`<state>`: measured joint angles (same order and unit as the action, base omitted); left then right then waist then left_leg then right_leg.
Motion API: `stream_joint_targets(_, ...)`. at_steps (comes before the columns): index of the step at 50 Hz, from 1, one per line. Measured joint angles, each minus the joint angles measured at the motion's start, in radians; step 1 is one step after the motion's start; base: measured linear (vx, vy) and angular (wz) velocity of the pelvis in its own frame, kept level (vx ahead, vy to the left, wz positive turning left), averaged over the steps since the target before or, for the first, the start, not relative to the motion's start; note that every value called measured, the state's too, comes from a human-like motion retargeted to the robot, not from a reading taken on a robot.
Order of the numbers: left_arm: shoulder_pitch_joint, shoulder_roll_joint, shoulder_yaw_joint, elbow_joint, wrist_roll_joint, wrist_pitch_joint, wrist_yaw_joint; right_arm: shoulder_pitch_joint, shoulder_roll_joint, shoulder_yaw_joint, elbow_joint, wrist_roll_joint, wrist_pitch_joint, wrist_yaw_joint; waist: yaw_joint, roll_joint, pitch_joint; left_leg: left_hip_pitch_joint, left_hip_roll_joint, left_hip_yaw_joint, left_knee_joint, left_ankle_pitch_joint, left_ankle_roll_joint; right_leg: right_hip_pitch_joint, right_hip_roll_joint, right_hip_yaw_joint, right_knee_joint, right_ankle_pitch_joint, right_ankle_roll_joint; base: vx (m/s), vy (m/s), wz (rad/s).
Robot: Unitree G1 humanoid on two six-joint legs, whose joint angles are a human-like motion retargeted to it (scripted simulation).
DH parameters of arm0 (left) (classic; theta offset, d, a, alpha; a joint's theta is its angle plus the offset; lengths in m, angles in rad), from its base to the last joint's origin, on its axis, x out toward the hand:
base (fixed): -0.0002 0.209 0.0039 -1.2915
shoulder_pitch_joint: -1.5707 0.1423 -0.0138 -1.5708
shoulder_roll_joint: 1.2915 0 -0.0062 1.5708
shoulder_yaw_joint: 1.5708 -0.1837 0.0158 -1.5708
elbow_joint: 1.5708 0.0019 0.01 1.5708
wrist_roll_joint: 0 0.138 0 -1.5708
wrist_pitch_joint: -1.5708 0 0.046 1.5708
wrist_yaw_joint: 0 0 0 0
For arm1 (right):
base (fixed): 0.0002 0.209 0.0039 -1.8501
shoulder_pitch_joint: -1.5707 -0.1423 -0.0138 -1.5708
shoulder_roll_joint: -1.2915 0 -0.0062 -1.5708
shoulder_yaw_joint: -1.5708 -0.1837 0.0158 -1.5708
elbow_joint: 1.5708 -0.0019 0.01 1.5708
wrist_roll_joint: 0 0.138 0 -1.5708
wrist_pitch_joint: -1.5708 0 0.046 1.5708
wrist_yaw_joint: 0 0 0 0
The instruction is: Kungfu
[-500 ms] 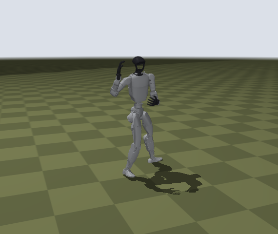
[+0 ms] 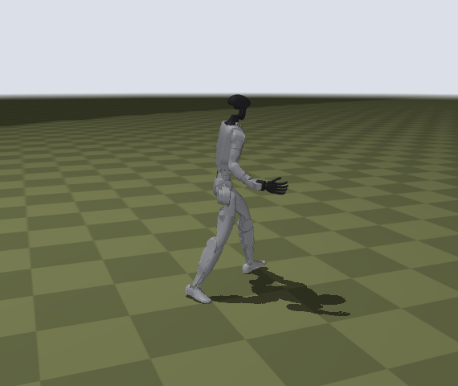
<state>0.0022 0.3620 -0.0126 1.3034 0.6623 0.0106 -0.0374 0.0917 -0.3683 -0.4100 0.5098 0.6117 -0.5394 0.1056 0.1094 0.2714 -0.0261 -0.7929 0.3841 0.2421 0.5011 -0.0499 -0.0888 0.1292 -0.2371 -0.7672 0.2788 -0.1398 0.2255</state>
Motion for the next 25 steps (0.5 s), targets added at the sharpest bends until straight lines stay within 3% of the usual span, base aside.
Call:
stream_joint_targets(2, 0.096, -0.012, 0.056, 0.119, 0.121, 0.082, -0.013, -0.126, 0.109, 0.145, 0.091, 0.126, 0.02, 0.048, 0.139, -0.051, -0.021, -0.01, -0.022, 0.016, 0.014, -0.029, 0.024, 0.04, 0.012, -0.039, -0.042, 0.025, -0.002, 0.02, -0.02, 1.28)
stream_joint_targets(5, 0.213, 0.004, 0.1, 0.388, 0.227, 0.219, -0.067, -0.449, 0.188, 0.366, 0.133, 0.248, 0.094, 0.144, 0.25, -0.102, 0.015, -0.022, -0.034, 0.028, 0.04, -0.063, 0.046, 0.087, 0.038, -0.079, -0.096, 0.055, 0.001, -0.11, -0.16, 0.8)
stream_joint_targets(7, 0.371, -0.034, 0.103, 0.397, 0.337, 0.318, -0.229, -0.698, 0.244, 0.443, 0.074, 0.298, 0.183, 0.24, 0.251, -0.117, 0.06, -0.039, -0.045, 0.024, 0.062, -0.083, 0.053, 0.099, 0.042, -0.093, -0.117, 0.064, 0.01, -0.03, 0.0, 0.48)
stream_joint_targets(8, 0.45, -0.063, 0.082, 0.397, 0.405, 0.33, -0.338, -0.809, 0.284, 0.482, 0.035, 0.343, 0.216, 0.283, 0.248, -0.122, 0.068, -0.046, -0.047, 0.027, 0.07, -0.09, 0.055, 0.1, 0.042, -0.096, -0.124, 0.067, 0.012, 0.17, 0.1, 0.25)
stream_joint_targets(10, 0.59, -0.13, 0.077, 0.397, 0.577, 0.3, -0.534, -0.995, 0.337, 0.537, -0.051, 0.482, 0.267, 0.355, 0.255, -0.137, 0.054, -0.069, -0.049, 0.029, 0.093, -0.113, 0.061, 0.092, 0.04, -0.101, -0.133, 0.074, 0.013, 0.35, 0.13, 0.09)
stream_joint_targets(12, 0.692, -0.195, 0.125, 0.397, 0.704, 0.217, -0.597, -1.134, 0.357, 0.546, -0.14, 0.595, 0.291, 0.399, 0.27, -0.169, 0.025, -0.104, -0.039, 0.034, 0.124, -0.12, 0.067, 0.074, 0.031, -0.11, -0.14, 0.09, 0.009, 0.49, 0.11, -0.07)
stream_joint_targets(16, 0.72, -0.314, 0.167, 0.397, 0.668, 0.113, -0.514, -1.352, 0.334, 0.504, -0.268, 0.555, 0.313, 0.448, 0.261, -0.224, 0.032, -0.17, -0.006, 0.093, 0.191, -0.115, 0.11, 0.055, 0.032, -0.126, -0.164, 0.12, -0.032, 0.26, -0.05, 0.12)
stream_joint_targets(20, 0.604, -0.298, 0.134, 0.397, 0.631, 0.035, -0.584, -1.41, 0.18, 0.461, -0.348, 0.359, 0.215, 0.297, 0.315, -0.281, 0.034, -0.209, -0.006, 0.085, 0.255, -0.187, 0.104, 0.074, 0.053, -0.12, -0.201, 0.216, -0.034, 0.56, -0.02, 0.1)
stream_joint_targets(23, 0.507, -0.26, 0.076, 0.381, 0.586, -0.01, -0.513, -1.379, 0.132, 0.438, -0.398, 0.256, 0.045, 0.079, 0.32, -0.327, 0.024, -0.184, -0.036, 0.112, 0.274, -0.285, 0.104, 0.079, 0.012, -0.026, -0.199, 0.42, -0.019, 0.73, 0.23, -0.04)
stream_joint_targets(25, 0.474, -0.245, 0.066, 0.344, 0.518, -0.029, -0.481, -1.343, 0.161, 0.441, -0.419, 0.235, -0.093, -0.031, 0.268, -0.329, -0.005, -0.158, -0.061, 0.107, 0.268, -0.327, 0.098, 0.07, -0.003, 0.077, -0.173, 0.56, -0.059, 0.62, 0.27, 0.33)
